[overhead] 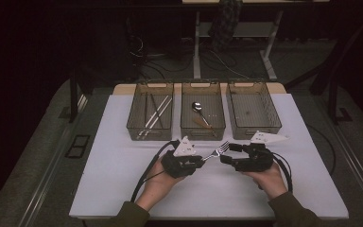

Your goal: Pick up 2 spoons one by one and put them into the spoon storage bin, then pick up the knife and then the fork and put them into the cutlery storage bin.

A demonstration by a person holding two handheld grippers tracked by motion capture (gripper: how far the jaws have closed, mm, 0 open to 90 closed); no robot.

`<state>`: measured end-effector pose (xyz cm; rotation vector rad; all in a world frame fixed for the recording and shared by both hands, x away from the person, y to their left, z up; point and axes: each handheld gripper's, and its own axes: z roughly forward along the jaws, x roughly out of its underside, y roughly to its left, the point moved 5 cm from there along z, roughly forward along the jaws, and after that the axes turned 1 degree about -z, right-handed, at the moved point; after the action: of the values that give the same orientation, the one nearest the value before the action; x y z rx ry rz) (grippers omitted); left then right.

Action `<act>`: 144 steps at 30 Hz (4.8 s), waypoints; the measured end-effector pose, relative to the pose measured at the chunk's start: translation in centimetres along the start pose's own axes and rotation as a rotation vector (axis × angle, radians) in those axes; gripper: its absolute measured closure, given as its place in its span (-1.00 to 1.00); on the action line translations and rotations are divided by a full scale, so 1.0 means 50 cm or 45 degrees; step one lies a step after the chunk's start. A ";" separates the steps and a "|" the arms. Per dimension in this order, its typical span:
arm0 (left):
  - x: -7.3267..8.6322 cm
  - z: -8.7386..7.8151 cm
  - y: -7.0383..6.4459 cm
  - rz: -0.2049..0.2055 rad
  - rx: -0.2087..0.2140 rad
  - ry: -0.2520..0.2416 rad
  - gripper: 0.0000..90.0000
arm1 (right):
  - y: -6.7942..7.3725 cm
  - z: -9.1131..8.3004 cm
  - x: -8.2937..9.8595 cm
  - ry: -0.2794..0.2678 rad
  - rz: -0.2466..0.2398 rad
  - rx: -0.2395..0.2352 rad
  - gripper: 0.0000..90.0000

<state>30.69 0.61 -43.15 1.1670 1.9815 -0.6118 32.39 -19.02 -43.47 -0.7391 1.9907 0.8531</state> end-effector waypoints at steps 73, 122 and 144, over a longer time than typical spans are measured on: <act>0.162 -0.138 0.071 -0.107 0.020 -0.147 -0.55 | -0.062 -0.080 -0.122 -0.181 -0.022 0.198 0.91; 0.177 -0.145 0.075 -0.120 -0.006 -0.111 -1.00 | -0.354 -0.178 -0.247 -0.080 0.143 0.615 0.91; 0.172 -0.148 0.069 -0.100 -0.003 -0.111 -1.00 | -0.462 -0.102 -0.133 0.149 0.249 0.702 -0.06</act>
<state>28.43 12.02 -45.56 1.0472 1.9605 -0.6889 50.53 -35.55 -42.42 -0.2836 2.2834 0.3345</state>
